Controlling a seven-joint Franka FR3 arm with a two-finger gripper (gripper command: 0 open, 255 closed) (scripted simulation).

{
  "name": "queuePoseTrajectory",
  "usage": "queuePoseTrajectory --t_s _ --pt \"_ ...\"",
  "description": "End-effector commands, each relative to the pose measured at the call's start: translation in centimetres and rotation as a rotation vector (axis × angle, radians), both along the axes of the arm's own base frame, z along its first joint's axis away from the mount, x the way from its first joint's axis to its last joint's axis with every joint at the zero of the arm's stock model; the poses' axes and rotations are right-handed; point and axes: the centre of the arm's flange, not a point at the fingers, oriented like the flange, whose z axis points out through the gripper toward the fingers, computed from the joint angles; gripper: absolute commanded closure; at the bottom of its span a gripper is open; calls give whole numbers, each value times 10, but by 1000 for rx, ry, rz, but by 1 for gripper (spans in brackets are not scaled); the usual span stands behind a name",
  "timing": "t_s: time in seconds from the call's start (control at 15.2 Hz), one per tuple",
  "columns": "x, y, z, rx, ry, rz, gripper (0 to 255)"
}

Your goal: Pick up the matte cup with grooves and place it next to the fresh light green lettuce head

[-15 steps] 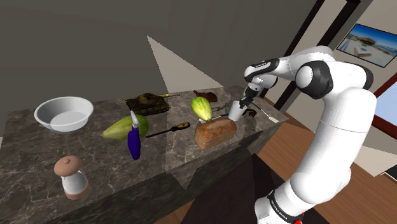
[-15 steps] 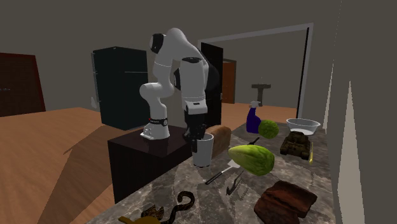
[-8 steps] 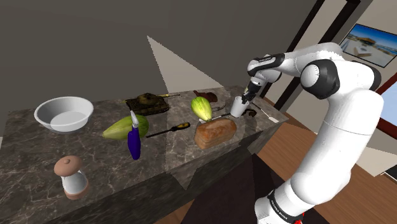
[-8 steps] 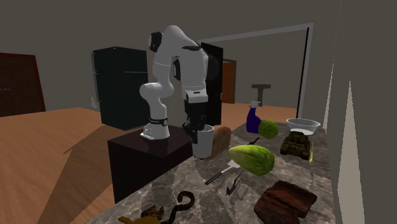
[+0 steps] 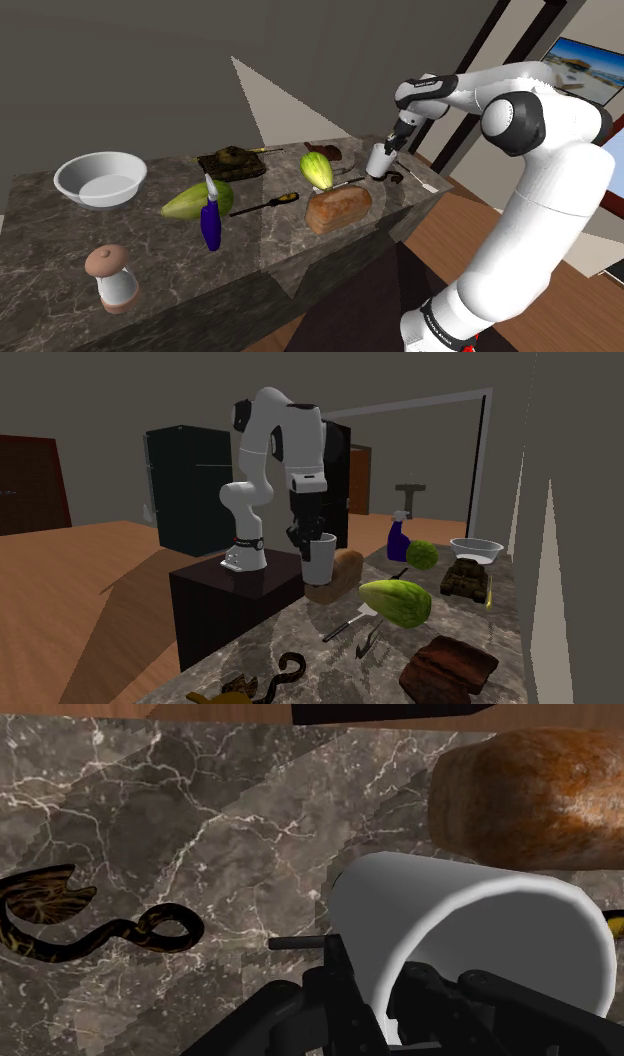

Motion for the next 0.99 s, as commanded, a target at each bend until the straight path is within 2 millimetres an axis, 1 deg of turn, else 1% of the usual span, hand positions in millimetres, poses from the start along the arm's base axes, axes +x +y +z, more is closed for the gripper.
queuePoseTrajectory --t_s 0.0,0.66,0.73,0.92 --pt "0 0 10 0 0 0 255" --pt "0 0 63 0 0 0 255" --pt "0 0 65 0 0 0 255" --pt "0 40 65 0 0 0 255"
